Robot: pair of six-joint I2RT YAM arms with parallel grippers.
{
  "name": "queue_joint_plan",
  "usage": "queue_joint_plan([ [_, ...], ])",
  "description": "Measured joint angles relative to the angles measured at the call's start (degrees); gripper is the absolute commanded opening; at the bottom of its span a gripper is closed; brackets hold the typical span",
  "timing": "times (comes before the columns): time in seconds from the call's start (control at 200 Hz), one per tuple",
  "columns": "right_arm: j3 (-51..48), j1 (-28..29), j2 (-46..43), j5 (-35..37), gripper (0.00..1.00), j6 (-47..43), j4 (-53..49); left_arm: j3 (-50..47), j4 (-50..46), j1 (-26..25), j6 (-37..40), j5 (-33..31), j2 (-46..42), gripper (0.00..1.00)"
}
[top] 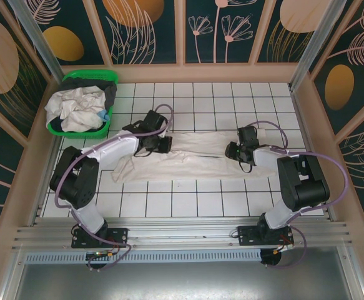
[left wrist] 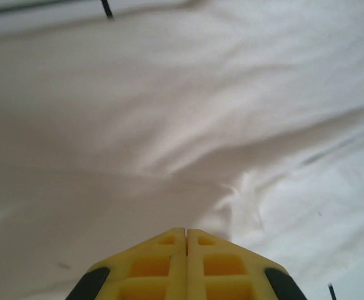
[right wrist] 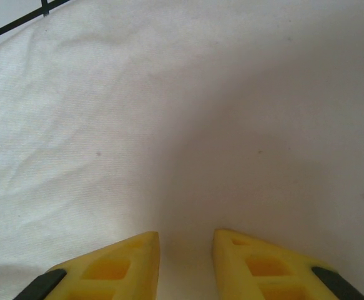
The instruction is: Fold and stack the t-shirts
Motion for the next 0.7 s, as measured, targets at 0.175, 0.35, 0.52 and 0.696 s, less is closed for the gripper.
queue_joint_plan([
  [0.175, -0.17, -0.04, -0.11, -0.07, 0.30, 0.00, 0.24, -8.02, 2.60, -1.75, -8.66, 0.46, -3.26, 0.03],
  [0.35, -0.26, -0.20, -0.26, -0.66, 0.30, -0.02, 0.24, -12.22, 6.29, -3.80, -15.76, 0.74, -5.60, 0.13],
  [0.52, -0.74, -0.31, -0.68, -1.53, 0.30, -0.02, 0.52, -12.94, 9.68, -6.23, -20.09, 3.06, -7.37, 0.38],
  [0.696, -1.05, -0.31, -1.18, -1.99, 0.29, -0.02, 0.48, -13.49, 12.94, -6.36, -21.94, 5.18, -8.83, 0.43],
])
